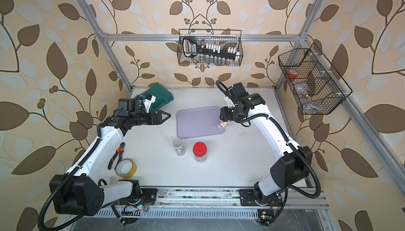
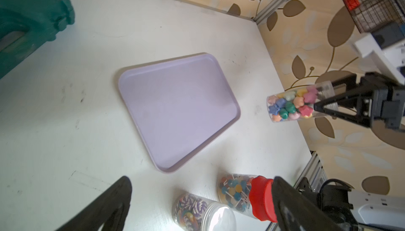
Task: Pour the candies out of the jar
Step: Pick up the jar from the center of the board.
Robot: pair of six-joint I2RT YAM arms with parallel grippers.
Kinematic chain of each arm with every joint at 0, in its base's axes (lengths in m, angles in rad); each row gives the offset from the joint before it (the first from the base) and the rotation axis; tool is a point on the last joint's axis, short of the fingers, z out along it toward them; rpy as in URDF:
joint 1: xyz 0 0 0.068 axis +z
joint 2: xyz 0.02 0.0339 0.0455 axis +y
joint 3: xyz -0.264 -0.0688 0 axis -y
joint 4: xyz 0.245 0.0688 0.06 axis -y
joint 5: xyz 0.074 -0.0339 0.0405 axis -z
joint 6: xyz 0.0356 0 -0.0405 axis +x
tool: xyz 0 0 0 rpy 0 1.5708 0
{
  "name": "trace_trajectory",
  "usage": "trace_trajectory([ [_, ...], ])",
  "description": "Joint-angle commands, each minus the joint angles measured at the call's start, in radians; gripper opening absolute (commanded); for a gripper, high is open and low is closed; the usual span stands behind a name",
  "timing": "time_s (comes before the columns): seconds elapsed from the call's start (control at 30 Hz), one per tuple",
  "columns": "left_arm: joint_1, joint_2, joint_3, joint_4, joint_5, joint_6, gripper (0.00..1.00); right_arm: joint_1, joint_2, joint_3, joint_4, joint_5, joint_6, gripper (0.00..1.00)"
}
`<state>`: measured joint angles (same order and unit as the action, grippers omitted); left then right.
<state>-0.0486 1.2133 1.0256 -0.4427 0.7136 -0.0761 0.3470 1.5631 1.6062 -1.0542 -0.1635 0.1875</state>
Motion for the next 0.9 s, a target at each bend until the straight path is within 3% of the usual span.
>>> trace_trajectory([
  [0.0, -0.075, -0.047, -0.018, 0.084, 0.103, 0.136, 0.99, -0.001, 0.039, 0.097, -0.014, -0.216, -0.064, 0.4],
  [0.2, -0.178, 0.007, 0.041, 0.064, 0.158, 0.237, 0.99, -0.001, 0.099, 0.174, 0.01, -0.461, -0.098, 0.4],
  [0.43, -0.217, 0.135, 0.166, -0.016, 0.234, 0.351, 0.99, 0.012, 0.123, 0.174, 0.068, -0.666, -0.09, 0.4],
  [0.67, -0.235, 0.221, 0.264, -0.08, 0.319, 0.419, 0.99, 0.06, 0.153, 0.202, 0.086, -0.726, -0.081, 0.4],
  [0.87, -0.249, 0.243, 0.257, -0.086, 0.369, 0.42, 0.99, 0.079, 0.181, 0.235, 0.092, -0.768, -0.07, 0.4],
])
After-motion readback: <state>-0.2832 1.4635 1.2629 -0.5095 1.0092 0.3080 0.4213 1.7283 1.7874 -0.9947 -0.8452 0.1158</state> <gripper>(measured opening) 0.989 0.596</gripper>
